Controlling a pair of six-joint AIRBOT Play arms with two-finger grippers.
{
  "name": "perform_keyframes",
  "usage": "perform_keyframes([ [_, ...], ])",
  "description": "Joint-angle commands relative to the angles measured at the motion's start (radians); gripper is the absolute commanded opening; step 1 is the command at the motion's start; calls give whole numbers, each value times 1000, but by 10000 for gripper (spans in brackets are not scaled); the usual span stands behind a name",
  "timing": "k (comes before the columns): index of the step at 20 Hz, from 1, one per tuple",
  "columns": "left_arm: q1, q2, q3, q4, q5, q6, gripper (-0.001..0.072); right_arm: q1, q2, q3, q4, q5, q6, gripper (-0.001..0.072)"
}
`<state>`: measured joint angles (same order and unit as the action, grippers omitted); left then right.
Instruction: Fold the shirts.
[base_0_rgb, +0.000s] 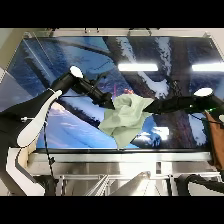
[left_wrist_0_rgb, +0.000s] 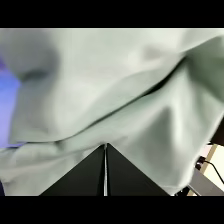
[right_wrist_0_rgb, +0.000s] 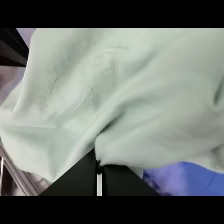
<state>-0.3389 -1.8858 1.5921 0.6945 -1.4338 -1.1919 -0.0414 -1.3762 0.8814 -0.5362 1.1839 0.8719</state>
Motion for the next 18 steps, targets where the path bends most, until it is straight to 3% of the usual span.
perform_keyframes([
  [1,29,27,31,7,-56,2,240,2,16,15,-86,21,79,18],
  [2,42,27,31,24,-79,-6,428,2,9,9,-111,21,91,18],
  [3,58,27,31,50,-98,-16,678,1,4,5,-119,21,97,18],
  [4,73,27,31,80,-108,-29,719,1,3,-1,-119,21,98,18],
  [7,121,27,29,199,-70,-38,719,2,3,-2,-119,21,98,18],
  [11,150,27,-86,120,97,-42,709,2,4,-2,-119,21,101,19],
  [16,148,27,-233,-68,156,139,695,2,4,-2,-115,21,102,18],
  [18,130,24,-248,-103,172,174,691,2,5,-2,-114,21,113,18],
])
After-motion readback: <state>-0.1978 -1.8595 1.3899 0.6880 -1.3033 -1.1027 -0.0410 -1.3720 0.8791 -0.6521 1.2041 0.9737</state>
